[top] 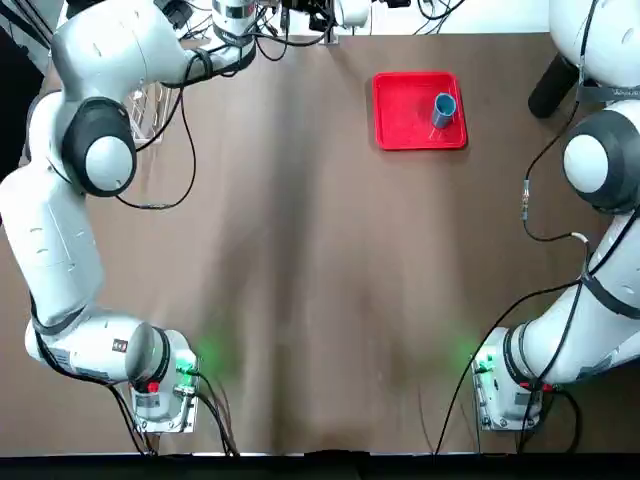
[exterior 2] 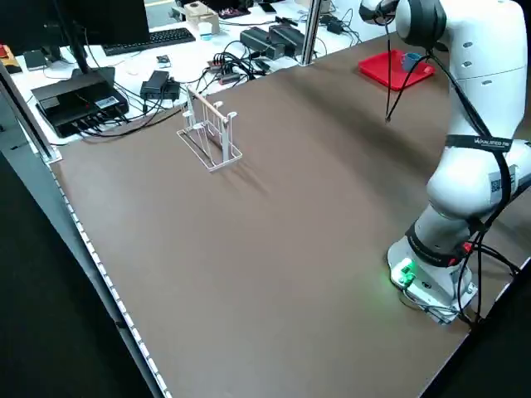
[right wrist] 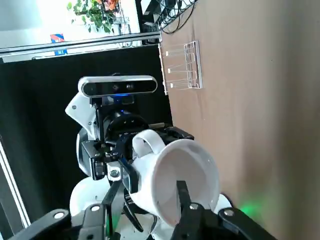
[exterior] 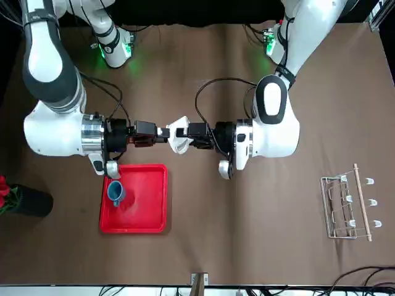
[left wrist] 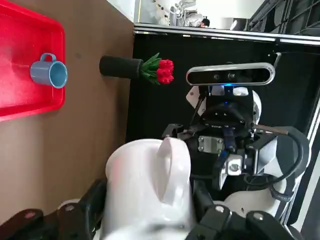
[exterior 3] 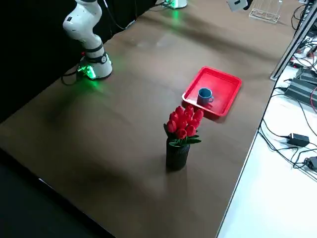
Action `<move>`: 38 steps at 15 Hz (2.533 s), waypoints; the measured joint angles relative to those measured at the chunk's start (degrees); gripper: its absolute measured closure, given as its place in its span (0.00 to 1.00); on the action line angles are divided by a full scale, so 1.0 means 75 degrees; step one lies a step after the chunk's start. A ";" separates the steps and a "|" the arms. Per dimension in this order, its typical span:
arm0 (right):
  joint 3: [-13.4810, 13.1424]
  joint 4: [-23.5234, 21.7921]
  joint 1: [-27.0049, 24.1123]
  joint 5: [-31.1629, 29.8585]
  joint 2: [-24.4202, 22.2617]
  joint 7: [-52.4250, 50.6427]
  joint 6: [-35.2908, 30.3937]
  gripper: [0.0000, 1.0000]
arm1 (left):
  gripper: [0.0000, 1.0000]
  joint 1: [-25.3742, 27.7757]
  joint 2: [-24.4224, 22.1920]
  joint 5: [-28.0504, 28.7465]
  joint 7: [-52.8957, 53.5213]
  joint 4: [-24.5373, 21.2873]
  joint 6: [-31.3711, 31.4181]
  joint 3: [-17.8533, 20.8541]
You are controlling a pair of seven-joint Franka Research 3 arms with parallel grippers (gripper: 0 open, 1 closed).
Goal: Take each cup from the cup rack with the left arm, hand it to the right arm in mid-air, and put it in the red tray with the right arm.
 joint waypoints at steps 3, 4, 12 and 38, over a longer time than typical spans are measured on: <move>-0.0001 0.0000 0.0027 0.0043 0.0030 0.0003 0.0000 0.64 | 0.24 0.0002 0.0037 0.0000 -0.0130 0.0038 0.0000 0.0000; -0.0001 0.0000 0.0038 0.0047 0.0033 0.0003 0.0000 0.64 | 0.24 0.0002 0.0042 0.0000 -0.0169 0.0049 0.0000 0.0000; -0.0006 0.0004 0.0096 0.0172 0.0080 0.0139 0.0014 0.84 | 0.24 0.0042 0.0078 -0.0053 -0.0285 0.0093 -0.0020 0.0008; -0.0206 0.0070 -0.0143 -0.5333 0.1505 -0.0172 0.1195 0.92 | 0.00 0.2407 -0.1607 1.0433 -0.1294 0.0248 -0.3254 0.0124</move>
